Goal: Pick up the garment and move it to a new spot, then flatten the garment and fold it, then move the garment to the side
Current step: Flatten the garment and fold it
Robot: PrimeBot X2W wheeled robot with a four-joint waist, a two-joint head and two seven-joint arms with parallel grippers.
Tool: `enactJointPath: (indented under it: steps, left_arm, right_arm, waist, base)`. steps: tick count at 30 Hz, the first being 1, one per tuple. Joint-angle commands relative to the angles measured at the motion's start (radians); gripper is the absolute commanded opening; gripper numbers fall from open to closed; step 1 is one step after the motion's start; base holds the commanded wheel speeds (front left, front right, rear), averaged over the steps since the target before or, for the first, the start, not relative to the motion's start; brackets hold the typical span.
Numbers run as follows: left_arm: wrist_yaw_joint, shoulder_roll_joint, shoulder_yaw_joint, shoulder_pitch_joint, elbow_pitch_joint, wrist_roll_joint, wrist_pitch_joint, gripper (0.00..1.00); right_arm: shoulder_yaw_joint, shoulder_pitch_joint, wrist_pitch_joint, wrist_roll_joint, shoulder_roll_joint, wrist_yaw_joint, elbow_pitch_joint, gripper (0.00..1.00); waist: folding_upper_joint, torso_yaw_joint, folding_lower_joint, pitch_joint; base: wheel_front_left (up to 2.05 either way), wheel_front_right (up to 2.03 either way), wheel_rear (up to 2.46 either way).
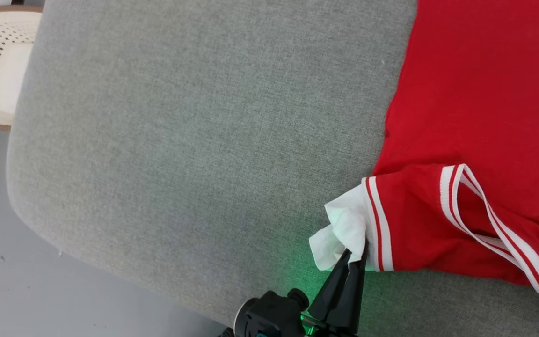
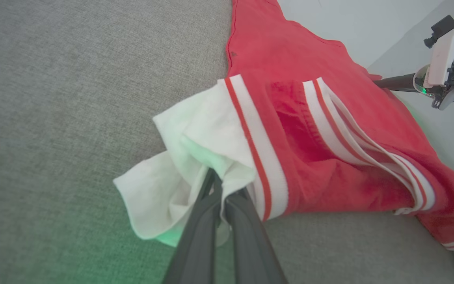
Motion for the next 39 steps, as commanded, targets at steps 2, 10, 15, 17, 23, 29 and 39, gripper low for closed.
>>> enactJointPath:
  steps: [2,10,15,17,23,29,39]
  left_arm:
    - [-0.005,0.0,0.005,-0.011,-0.001,-0.005,0.0,0.0]
    - [-0.018,0.0,0.04,-0.023,0.003,-0.026,0.0,0.0]
    - [-0.027,0.0,0.078,-0.032,0.019,-0.038,0.0,0.0]
    - [-0.034,0.0,0.093,-0.036,0.027,-0.044,0.0,0.0]
    - [-0.045,0.001,0.143,-0.051,0.066,-0.041,0.0,0.0]
    - [-0.073,0.001,0.188,-0.077,0.134,-0.042,0.0,0.0]
    - [-0.121,0.006,0.275,-0.083,0.234,-0.036,0.0,0.0]
  right_arm:
    - [0.053,0.045,0.01,0.004,0.015,-0.001,0.015,0.0]
    - [0.069,0.051,-0.048,0.024,0.004,-0.001,0.012,0.0]
    - [0.121,0.113,-0.079,0.073,-0.044,-0.001,-0.042,0.0]
    - [0.153,0.15,-0.098,0.09,-0.07,-0.001,-0.076,0.0]
    - [0.255,0.268,-0.194,0.124,-0.128,-0.001,-0.189,0.0]
    - [0.354,0.394,-0.302,0.172,-0.185,0.0,-0.311,0.0]
    - [0.474,0.621,-0.389,0.165,-0.221,0.0,-0.477,0.0]
  waist:
    - [0.0,-0.001,0.0,-0.003]
    - [0.0,-0.029,0.0,-0.063]
    - [0.0,-0.068,0.0,-0.108]
    - [0.0,-0.086,0.0,-0.123]
    - [0.0,-0.148,0.0,-0.163]
    - [0.0,-0.19,0.0,-0.227]
    - [0.0,-0.283,0.0,-0.318]
  base:
    - [0.0,0.0,0.0]
    - [0.0,0.0,0.0]
    - [0.0,0.0,0.0]
    - [0.0,0.0,0.0]
    - [0.0,0.0,0.0]
    - [0.0,0.0,0.0]
    - [0.0,0.0,0.0]
